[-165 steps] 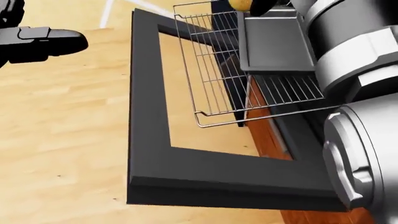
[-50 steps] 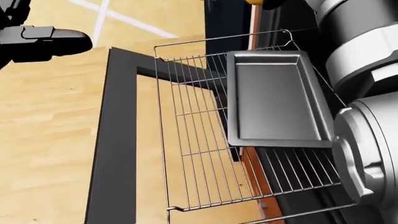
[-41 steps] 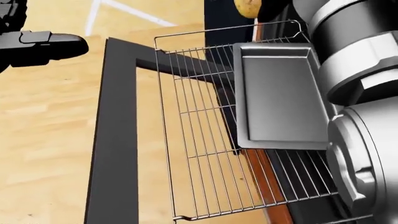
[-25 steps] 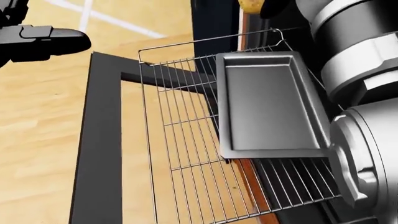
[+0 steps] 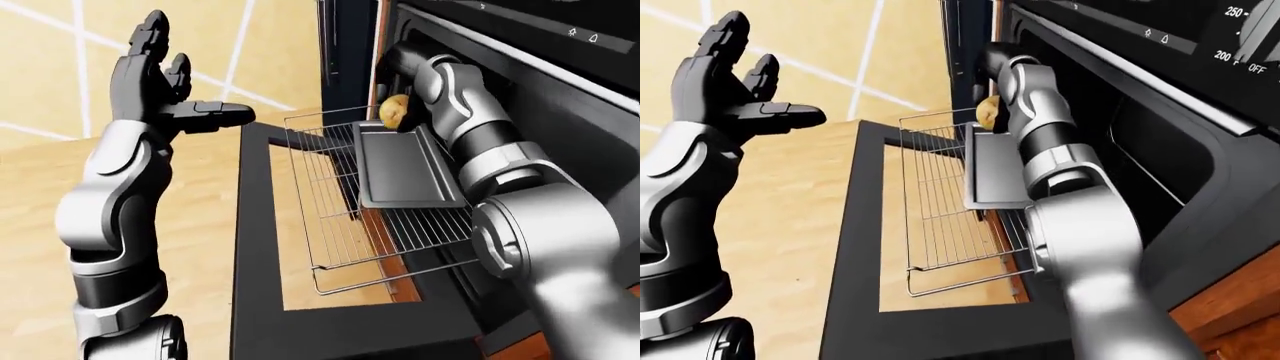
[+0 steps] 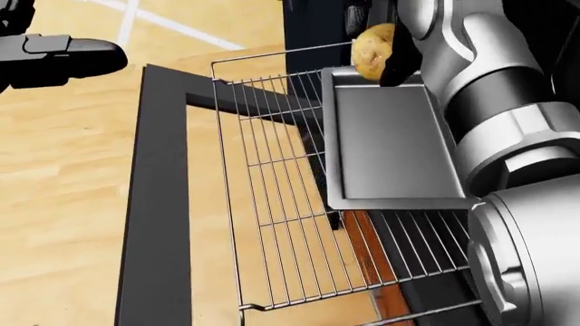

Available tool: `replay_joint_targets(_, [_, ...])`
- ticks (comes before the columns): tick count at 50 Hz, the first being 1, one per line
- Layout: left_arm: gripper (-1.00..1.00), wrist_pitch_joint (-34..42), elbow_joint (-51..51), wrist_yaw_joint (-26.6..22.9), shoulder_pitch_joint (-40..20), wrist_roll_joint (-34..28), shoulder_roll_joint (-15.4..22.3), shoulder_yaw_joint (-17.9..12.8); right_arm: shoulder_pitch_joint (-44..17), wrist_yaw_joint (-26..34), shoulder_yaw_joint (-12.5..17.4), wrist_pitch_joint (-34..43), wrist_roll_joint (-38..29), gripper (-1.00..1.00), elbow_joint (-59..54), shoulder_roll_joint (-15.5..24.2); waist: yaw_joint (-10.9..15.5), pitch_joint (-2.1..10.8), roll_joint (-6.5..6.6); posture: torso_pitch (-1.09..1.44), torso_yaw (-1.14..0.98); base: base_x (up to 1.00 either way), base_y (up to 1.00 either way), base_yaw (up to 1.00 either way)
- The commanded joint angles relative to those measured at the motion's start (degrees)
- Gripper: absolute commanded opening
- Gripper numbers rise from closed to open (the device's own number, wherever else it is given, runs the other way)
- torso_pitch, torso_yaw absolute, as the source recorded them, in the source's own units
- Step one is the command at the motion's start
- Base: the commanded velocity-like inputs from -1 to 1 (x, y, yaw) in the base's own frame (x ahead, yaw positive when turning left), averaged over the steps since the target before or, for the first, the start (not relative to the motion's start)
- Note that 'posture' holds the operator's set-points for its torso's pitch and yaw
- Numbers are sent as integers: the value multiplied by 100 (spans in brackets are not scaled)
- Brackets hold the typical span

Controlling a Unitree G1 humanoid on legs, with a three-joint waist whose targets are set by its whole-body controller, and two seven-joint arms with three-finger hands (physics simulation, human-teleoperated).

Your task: Place the potato on the rack of the oven.

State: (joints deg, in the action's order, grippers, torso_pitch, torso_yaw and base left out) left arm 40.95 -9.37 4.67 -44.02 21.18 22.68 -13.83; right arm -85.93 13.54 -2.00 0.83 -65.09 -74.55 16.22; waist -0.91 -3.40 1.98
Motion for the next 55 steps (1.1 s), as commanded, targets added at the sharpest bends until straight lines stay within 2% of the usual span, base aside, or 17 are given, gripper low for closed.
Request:
replay_joint_targets(1, [100, -150, -142, -6, -179, 3, 68, -50, -313, -181, 24, -25, 11, -100, 317, 71, 1, 204, -1, 0, 0, 0, 0, 0])
replay_joint_targets(15, [100, -152, -140, -2, -173, -2, 65, -43, -137, -473, -29, -58, -66, -100, 228, 105, 64, 285, -71, 0, 0, 0, 0, 0])
replay_joint_targets(28, [100, -201, -70, -25, -177, 0, 77, -59, 103, -987, 87, 35, 52, -100, 15, 100, 101, 340, -87, 0, 0, 0, 0, 0])
replay_joint_targets(34, [100, -274, -43, -42, -139, -8, 70, -52, 224, -1317, 210, 151, 304, -100, -42, 46, 106, 361, -87, 0, 0, 0, 0, 0])
replay_joint_targets(44, [100, -197, -104, -17, -156, 21, 85, -64, 452, -1683, 225, 299, 567, -100, -123, 22, 106, 362, -94, 0, 0, 0, 0, 0])
replay_joint_targets(55, [100, -114, -163, 25, -191, 46, 89, -59, 587, -1760, 168, 323, 613, -100, -127, 3, 89, 316, -101, 0, 0, 0, 0, 0])
